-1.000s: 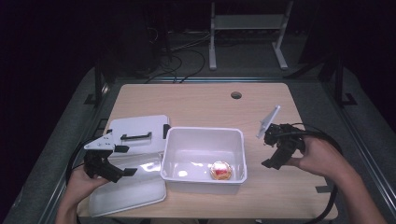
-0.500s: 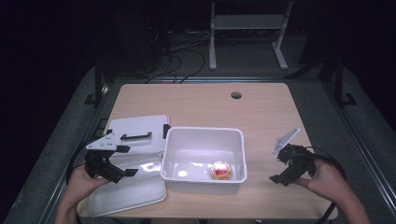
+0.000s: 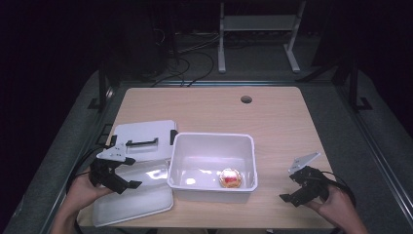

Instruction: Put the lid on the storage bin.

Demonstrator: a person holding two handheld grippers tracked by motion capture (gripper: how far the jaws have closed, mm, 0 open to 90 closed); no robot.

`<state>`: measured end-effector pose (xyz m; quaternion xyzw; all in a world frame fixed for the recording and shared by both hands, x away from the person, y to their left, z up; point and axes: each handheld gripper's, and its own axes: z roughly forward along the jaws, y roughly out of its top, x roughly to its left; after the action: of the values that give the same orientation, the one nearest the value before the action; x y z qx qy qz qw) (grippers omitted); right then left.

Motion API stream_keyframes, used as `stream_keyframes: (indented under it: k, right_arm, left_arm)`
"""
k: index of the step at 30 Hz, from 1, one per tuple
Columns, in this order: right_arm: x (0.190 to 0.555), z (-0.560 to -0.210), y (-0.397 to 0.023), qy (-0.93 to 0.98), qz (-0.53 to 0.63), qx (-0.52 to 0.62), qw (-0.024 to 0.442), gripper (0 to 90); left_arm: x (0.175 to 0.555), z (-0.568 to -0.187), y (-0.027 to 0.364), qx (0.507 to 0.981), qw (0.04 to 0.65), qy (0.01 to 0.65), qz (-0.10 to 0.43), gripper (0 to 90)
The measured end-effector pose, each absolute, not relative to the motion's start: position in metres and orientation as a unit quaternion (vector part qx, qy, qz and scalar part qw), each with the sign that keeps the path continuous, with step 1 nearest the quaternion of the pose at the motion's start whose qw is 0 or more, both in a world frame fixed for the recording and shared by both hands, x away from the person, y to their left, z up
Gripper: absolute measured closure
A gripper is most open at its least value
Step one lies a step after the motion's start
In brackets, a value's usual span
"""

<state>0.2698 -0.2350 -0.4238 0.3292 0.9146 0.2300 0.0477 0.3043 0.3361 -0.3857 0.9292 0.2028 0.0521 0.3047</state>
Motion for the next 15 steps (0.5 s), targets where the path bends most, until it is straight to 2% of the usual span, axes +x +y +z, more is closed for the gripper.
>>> stream_keyframes:
  k: [5, 9, 10, 13, 15]
  right_arm:
    - [0.265, -0.43, -0.233, 0.91, 0.237, 0.335, 0.055, 18.5]
    - [0.262, -0.435, -0.233, 0.905, 0.246, 0.342, 0.062, 18.5]
    - [0.261, -0.438, -0.232, 0.905, 0.244, 0.343, 0.067, 18.3]
    - [0.261, -0.44, -0.231, 0.903, 0.248, 0.345, 0.066, 18.1]
    - [0.261, -0.442, -0.229, 0.901, 0.254, 0.347, 0.067, 18.1]
  left_arm:
    - [0.305, -0.392, 0.339, 0.941, 0.276, 0.192, 0.04, 25.3]
    - [0.301, -0.4, 0.338, 0.954, 0.243, 0.173, 0.024, 35.6]
    - [0.299, -0.403, 0.338, 0.958, 0.232, 0.165, 0.019, 41.8]
    - [0.299, -0.406, 0.337, 0.961, 0.224, 0.16, 0.01, 46.8]
    - [0.299, -0.409, 0.335, 0.965, 0.212, 0.156, 0.008, 53.6]
